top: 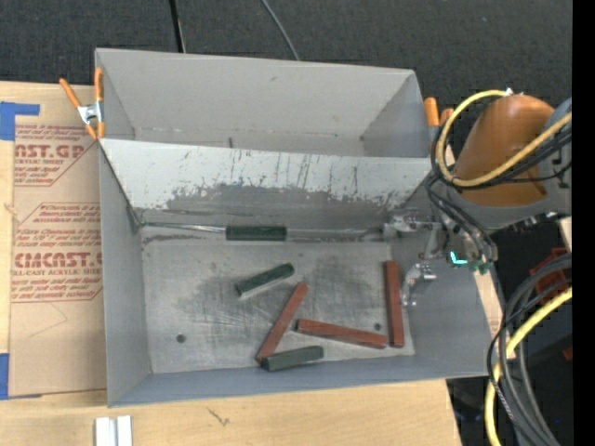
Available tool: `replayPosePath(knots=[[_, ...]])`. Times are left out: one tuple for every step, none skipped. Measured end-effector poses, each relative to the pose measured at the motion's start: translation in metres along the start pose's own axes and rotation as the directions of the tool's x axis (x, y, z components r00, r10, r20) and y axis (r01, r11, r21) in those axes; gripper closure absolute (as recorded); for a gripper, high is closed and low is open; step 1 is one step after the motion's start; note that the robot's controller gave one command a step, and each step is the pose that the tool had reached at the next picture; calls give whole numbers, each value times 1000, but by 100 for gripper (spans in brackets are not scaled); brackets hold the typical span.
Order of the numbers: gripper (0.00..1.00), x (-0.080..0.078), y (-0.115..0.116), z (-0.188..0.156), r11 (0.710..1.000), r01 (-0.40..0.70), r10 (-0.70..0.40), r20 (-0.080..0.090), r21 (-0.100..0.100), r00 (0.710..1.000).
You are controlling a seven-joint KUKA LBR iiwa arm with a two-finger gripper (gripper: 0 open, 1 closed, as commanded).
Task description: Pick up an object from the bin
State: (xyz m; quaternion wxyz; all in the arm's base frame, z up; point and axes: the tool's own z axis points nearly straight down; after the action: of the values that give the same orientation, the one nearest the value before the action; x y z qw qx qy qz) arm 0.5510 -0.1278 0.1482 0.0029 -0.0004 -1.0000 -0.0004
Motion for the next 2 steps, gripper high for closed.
replayPosePath(knots=[[0,-2,0,-4,1000,1,-1,7,1,1000],[0,1,-2,32,982,187,-187,16,6,982]])
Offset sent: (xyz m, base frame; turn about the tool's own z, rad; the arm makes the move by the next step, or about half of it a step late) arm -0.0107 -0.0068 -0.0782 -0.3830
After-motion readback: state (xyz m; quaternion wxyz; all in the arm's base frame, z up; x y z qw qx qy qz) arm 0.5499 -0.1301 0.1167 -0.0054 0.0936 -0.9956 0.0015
